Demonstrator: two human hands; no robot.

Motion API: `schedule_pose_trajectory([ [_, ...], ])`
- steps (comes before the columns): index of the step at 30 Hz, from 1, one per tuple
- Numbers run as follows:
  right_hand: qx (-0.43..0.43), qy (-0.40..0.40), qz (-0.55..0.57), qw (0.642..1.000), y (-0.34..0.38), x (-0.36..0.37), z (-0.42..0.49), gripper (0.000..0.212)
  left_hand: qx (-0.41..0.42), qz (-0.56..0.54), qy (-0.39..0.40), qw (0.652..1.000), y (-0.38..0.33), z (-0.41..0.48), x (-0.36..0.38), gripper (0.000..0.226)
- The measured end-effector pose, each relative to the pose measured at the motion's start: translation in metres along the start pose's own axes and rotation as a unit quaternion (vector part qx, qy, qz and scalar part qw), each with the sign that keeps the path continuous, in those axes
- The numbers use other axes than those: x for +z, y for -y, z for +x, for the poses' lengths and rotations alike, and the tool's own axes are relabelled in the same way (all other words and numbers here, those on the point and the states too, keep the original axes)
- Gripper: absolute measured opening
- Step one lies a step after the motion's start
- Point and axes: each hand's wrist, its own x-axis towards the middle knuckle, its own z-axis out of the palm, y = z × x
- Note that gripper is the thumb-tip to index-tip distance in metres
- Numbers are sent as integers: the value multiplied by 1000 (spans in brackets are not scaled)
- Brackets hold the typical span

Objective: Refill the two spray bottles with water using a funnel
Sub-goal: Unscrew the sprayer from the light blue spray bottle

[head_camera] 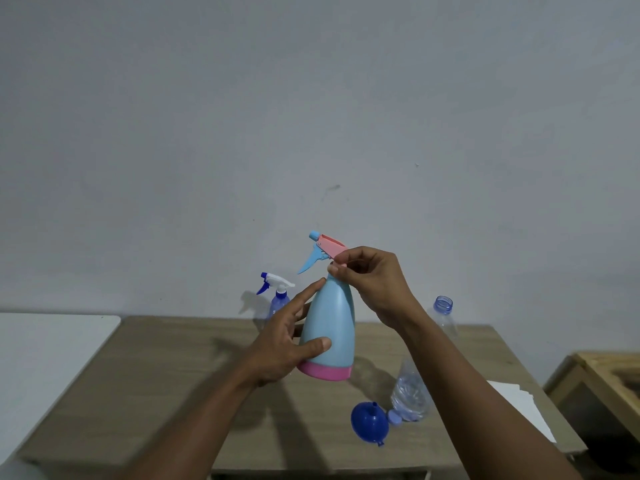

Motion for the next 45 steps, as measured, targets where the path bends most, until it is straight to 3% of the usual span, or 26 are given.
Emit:
schedule_pose_trajectory([
  [4,3,15,44,999,-3,-2,-3,13,2,-12,6,1000,0,-3,0,81],
  [18,-9,49,12,999,0,-1,-12,19,28,0,12,1000,-6,-14,-5,83],
  [30,-42,28,13,999,2,9,-15,13,37,16,-4,999,-9,-16,-6,82],
  [34,-18,31,35,999,2,10,-13,24,37,19,-8,999,-8,-16,-8,83],
  [45,-32,18,15,999,5,9,-10,25,43,38,-8,998,-4,-12,-9,85],
])
